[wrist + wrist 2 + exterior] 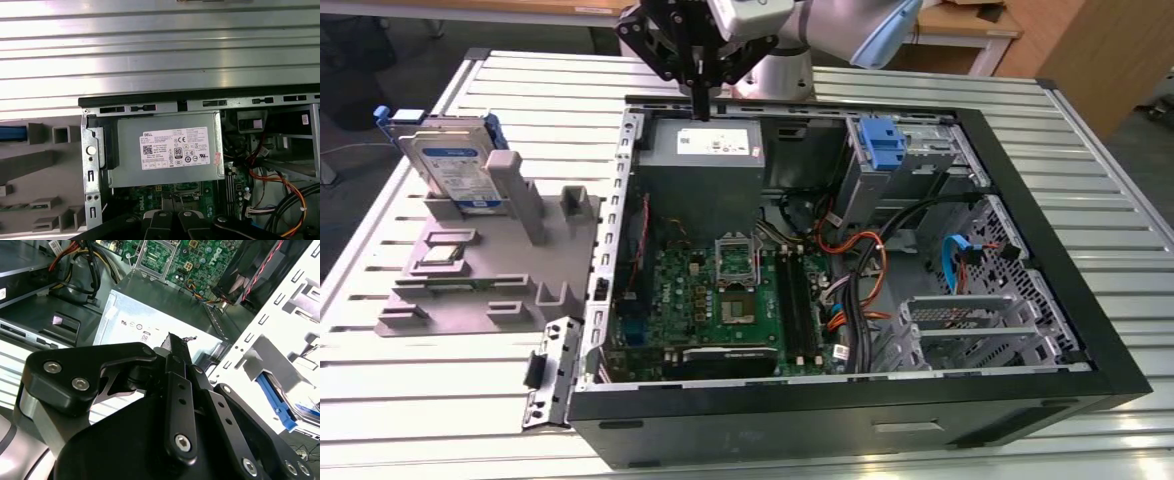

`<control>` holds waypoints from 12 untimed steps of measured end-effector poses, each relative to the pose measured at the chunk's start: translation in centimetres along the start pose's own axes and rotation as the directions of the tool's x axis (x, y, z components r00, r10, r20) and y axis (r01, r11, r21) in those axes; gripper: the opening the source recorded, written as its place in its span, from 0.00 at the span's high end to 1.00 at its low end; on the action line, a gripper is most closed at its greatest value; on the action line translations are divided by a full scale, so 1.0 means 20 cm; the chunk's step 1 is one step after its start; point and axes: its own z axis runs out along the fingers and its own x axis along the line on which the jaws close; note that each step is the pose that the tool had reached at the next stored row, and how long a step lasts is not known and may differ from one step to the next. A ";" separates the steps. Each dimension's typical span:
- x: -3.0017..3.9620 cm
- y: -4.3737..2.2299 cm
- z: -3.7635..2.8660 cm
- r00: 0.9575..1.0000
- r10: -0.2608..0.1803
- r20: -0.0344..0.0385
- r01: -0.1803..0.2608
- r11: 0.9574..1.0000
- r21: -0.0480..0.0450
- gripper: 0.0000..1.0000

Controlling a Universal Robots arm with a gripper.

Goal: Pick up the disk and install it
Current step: 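Reach for the disk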

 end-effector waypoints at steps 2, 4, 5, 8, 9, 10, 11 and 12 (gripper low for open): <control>0.006 0.000 0.000 1.000 0.000 0.000 0.000 1.000 0.000 0.90; 0.011 -0.001 0.000 1.000 0.000 0.000 0.000 1.000 0.000 0.90; 0.013 -0.001 0.000 1.000 0.000 0.000 0.000 1.000 0.000 0.90; 0.024 -0.002 0.000 1.000 0.000 0.000 0.000 1.000 0.000 0.90; 0.026 -0.002 -0.001 1.000 0.000 0.000 0.000 1.000 0.000 0.90; 0.026 -0.002 -0.001 1.000 0.000 0.000 0.000 1.000 0.000 0.90; 0.027 -0.002 -0.001 1.000 0.000 0.000 0.000 1.000 0.000 0.90; 0.027 -0.002 -0.001 1.000 0.000 0.000 0.000 1.000 0.000 0.90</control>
